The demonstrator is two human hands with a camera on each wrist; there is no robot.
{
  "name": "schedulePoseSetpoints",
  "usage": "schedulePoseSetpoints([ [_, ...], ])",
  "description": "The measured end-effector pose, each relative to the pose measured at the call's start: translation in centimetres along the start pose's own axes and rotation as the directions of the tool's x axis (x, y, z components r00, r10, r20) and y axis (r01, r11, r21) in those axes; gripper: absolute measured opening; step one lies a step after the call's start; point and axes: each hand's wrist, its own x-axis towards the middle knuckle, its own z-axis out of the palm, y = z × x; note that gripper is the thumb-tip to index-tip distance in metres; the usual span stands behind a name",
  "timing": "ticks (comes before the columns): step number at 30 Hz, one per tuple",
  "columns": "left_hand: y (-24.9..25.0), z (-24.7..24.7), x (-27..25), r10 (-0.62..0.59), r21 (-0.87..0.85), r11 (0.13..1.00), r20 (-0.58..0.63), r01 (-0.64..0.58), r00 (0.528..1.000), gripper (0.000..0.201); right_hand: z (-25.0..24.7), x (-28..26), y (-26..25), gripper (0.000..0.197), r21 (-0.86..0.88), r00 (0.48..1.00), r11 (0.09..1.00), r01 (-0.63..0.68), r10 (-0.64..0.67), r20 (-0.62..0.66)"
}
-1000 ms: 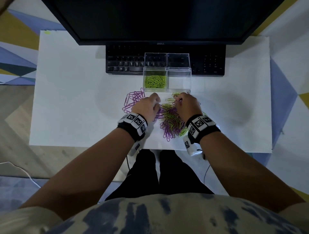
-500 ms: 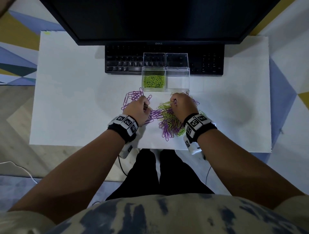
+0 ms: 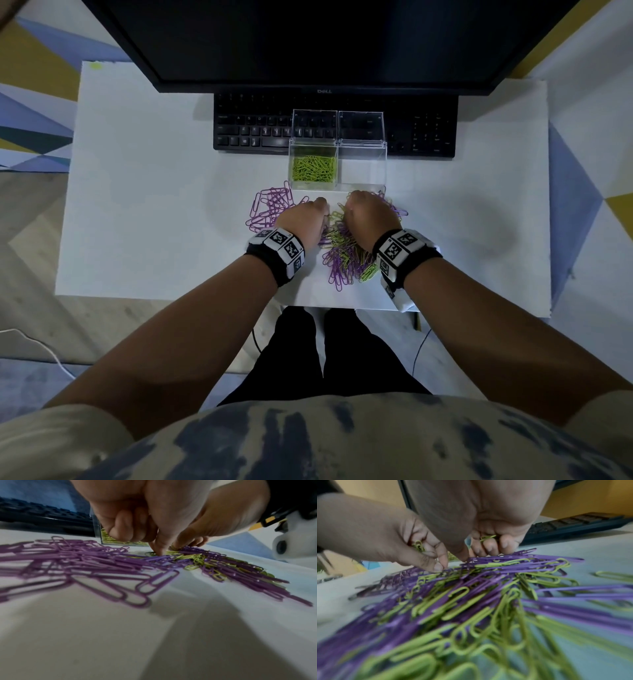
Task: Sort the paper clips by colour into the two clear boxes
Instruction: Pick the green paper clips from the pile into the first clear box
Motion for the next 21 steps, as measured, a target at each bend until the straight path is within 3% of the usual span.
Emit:
schedulePoseSetpoints([
  [3, 0.0, -0.4, -0.2, 0.015, 0.077, 0.997, 0.015, -0.016, 1.0, 0.023, -0.6, -0.8, -0.2, 0.014, 0.236, 0.998, 0.972, 0.005, 0.008, -0.058],
  [6, 0.3, -0.7, -0.1, -0.019, 0.129, 0.992, 0.053, 0.012, 0.998, 0.029, -1.8, -1.4, -1.1, 0.012, 0.466, 0.997, 0.884, -0.032, 0.059, -0.044],
  [12, 0.5, -0.4, -0.3, 0.047, 0.172, 0.984, 0.039, -0.053, 0.998, 0.033, -4.7, 0.5, -2.2, 0.012, 0.661, 0.988, 0.744, -0.099, 0.153, -0.025],
  [14, 0.6, -0.3, -0.5, 0.053, 0.198, 0.979, 0.009, -0.053, 0.999, 0.032, -5.2, 1.9, -2.6, 0.012, 0.639, 0.99, 0.765, -0.08, 0.135, -0.037],
  [17, 0.7, -0.1, -0.9, 0.089, 0.221, 0.971, -0.003, -0.086, 0.996, 0.031, -5.9, 3.9, -3.7, 0.012, 0.463, 0.997, 0.886, -0.013, 0.049, -0.065],
  [21, 0.9, -0.3, -1.4, 0.117, 0.182, 0.977, -0.006, -0.114, 0.993, 0.033, -5.7, 6.4, -5.8, 0.018, 0.169, 0.999, 0.985, 0.034, -0.041, 0.035],
])
